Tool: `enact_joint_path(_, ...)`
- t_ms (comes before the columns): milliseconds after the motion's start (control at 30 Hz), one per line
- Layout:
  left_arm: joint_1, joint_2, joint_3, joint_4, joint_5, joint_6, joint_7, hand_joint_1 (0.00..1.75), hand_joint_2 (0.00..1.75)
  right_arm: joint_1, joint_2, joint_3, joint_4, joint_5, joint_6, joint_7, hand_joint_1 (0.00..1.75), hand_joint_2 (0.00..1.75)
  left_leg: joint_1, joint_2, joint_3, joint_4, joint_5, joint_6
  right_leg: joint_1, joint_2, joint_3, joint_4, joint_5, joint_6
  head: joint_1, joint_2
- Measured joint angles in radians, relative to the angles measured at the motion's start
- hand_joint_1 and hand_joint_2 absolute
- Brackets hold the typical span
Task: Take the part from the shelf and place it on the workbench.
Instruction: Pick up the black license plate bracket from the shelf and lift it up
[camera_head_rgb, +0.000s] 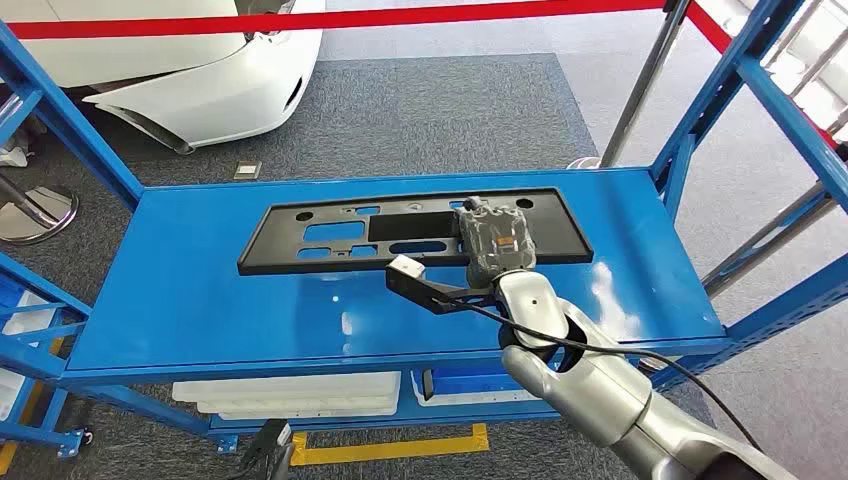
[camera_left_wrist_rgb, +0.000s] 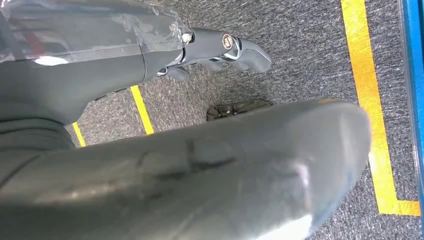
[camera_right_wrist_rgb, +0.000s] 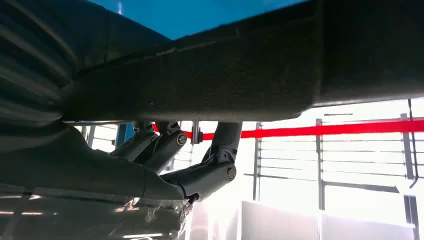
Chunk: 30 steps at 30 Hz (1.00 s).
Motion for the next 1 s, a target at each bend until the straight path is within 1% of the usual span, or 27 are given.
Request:
enact_joint_path(67,-0.001,0.0,0.0,0.0,-0.001,0.0,0.0,0.0,0.0,0.0,-0.006,-0.002,-0.022,0.004,0.004,0.001,1.75,1.75,0.0,0.0,0.0,0.0,0.0,0.0,0.0,0.0,0.0,0.0,0.0,0.0,0.0,0.0)
enact_joint_path(200,-0.006,0.0,0.0,0.0,0.0,-0.008,-0.006,0.0,1.75,-0.001,-0.026,-0.01,-0.099,0.015,0.02,0.003,1.75,1.75,0.0,0.0,0.0,0.0,0.0,0.0,0.0,0.0,0.0,0.0,0.0,0.0,0.001,0.0)
enact_joint_path(367,-0.01,-0.002,0.0,0.0,0.006,-0.029,-0.017,0.0,1.75,-0.001,-0.042,-0.011,-0.165,0.018,0.036,0.003,1.75,1.75,0.0,0.0,0.0,0.0,0.0,0.0,0.0,0.0,0.0,0.0,0.0,0.0,0.001,0.0)
enact_joint_path(600,-0.014,-0.007,0.0,0.0,0.015,-0.052,-0.037,0.0,1.75,-0.001,-0.055,-0.011,-0.207,0.013,0.035,0.0,1.75,1.75,0.0,0.0,0.0,0.0,0.0,0.0,0.0,0.0,0.0,0.0,0.0,0.0,0.0,0.0)
enact_joint_path(833,-0.017,-0.01,0.0,0.0,0.023,0.003,-0.044,0.0,1.75,-0.001,-0.066,-0.011,-0.225,0.005,0.032,0.007,1.75,1.75,0.0,0.0,0.0,0.0,0.0,0.0,0.0,0.0,0.0,0.0,0.0,0.0,0.0,0.0)
enact_joint_path(1000,-0.017,-0.01,0.0,0.0,0.028,0.013,-0.043,0.0,1.75,-0.001,-0.073,-0.013,-0.233,0.003,0.032,0.01,1.75,1.75,0.0,0.0,-0.001,0.0,0.0,0.0,0.0,0.0,0.0,0.0,0.0,0.0,0.0,0.0)
